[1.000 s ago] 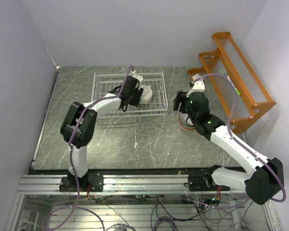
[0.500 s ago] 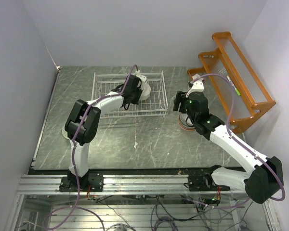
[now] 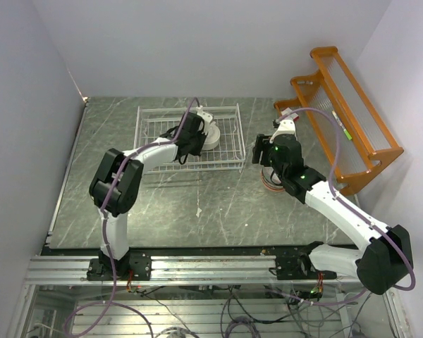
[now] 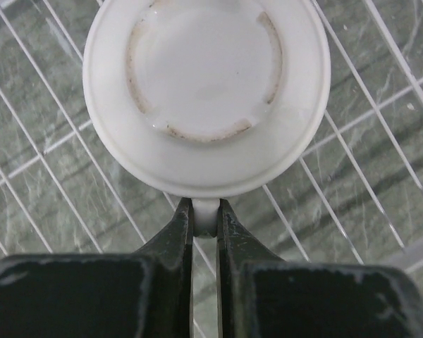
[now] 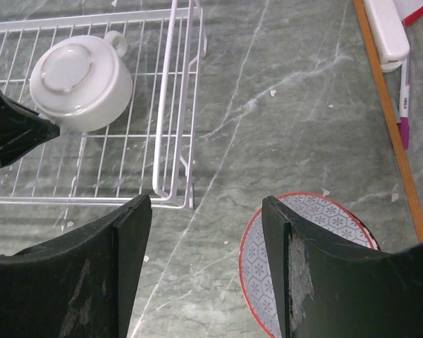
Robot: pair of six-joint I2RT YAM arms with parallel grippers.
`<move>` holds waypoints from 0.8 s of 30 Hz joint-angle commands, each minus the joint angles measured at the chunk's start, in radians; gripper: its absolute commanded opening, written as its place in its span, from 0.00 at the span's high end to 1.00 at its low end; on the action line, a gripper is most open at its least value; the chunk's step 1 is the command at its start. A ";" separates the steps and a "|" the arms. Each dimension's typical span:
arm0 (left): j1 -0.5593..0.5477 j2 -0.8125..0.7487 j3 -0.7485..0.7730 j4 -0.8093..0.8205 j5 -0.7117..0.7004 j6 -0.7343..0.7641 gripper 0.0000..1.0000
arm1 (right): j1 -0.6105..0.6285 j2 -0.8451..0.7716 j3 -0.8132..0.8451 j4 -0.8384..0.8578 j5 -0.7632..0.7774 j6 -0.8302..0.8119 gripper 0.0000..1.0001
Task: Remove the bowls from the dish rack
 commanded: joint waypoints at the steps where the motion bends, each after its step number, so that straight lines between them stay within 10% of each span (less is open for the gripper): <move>1: -0.009 -0.138 -0.044 0.083 0.030 -0.064 0.93 | -0.005 0.005 0.022 0.010 -0.038 -0.005 0.37; 16: 0.001 -0.362 -0.094 0.152 0.222 -0.211 0.93 | -0.007 -0.019 0.005 0.022 -0.107 0.053 0.36; 24: 0.035 -0.454 -0.251 0.403 0.472 -0.407 0.93 | -0.018 -0.111 -0.110 0.228 -0.308 0.127 0.15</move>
